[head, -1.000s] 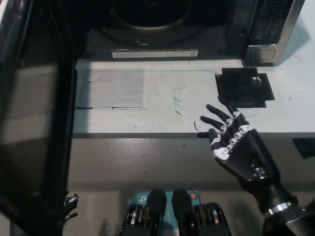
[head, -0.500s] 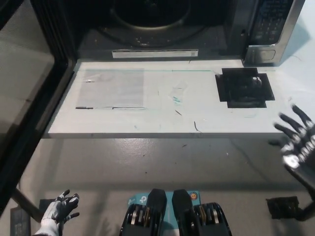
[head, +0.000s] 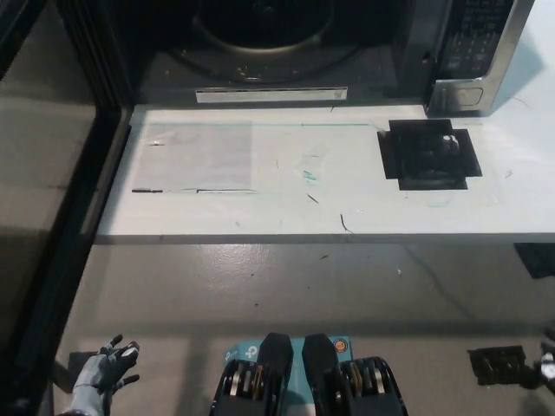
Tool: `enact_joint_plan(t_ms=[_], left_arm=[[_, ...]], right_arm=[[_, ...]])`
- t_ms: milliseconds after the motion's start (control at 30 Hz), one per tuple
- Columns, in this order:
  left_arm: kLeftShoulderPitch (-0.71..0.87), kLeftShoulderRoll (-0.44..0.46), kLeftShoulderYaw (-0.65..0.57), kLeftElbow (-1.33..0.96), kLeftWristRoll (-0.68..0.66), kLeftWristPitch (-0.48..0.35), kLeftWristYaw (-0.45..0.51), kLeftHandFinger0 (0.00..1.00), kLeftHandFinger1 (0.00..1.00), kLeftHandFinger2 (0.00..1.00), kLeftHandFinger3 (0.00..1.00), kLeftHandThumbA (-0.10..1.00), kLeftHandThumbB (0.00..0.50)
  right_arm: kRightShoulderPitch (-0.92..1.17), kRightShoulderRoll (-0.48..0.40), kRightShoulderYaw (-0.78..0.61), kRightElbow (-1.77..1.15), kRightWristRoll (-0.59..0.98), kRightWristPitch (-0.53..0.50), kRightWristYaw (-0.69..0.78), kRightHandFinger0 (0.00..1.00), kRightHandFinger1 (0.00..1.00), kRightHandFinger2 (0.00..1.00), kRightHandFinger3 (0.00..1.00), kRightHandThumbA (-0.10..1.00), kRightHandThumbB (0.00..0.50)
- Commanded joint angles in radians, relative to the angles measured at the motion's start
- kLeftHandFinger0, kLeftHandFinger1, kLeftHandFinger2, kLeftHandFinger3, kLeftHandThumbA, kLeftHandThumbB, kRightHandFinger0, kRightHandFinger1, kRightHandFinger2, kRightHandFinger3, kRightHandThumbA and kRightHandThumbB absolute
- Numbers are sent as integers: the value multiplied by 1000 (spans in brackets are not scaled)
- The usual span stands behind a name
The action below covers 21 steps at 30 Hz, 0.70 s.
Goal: A microwave is kept infront of the robot with its door slightly ajar. The robot uses its right hand to push the door towards the left to open it.
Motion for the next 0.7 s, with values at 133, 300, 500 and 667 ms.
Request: enact_joint_plan(t_ms=[133,300,500,667], left_arm=[[-16,3,-2,21,1,-51,6,877,889,999,1000,440,79],[-11,2,-2,34,1,-66,6,948,889,992,1000,428,81],[-10,1,-2,35,0,-65,7,982,899,999,1000,461,91],[-17,-1,6,45,-9,-62,7,959,887,997,1000,438,97]], right_arm=[[-104,37,-87,352,-15,-308,-89,576,800,793,763,258,289],[-122,58,-105,369,-11,-319,-103,546,752,757,738,263,309],[-142,73,-104,349,-23,-330,-108,539,745,756,737,269,310],[-139,82,-97,309,-25,-309,-111,553,768,787,778,320,331]])
